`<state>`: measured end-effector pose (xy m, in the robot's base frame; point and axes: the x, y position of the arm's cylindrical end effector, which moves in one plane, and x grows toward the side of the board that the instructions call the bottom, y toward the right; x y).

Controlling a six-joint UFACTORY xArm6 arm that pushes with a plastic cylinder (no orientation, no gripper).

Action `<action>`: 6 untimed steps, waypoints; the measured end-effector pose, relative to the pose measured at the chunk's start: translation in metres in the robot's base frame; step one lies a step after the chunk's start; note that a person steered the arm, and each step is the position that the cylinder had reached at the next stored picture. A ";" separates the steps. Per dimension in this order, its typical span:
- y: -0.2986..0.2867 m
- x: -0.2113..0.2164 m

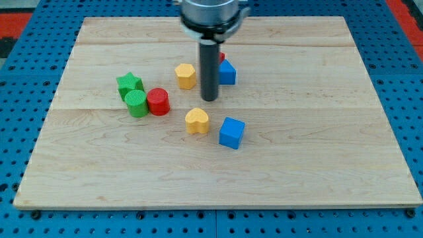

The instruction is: Push the hexagon into the red star and triangle

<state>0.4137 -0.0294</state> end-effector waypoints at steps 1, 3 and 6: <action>-0.060 -0.011; -0.071 -0.044; 0.013 0.016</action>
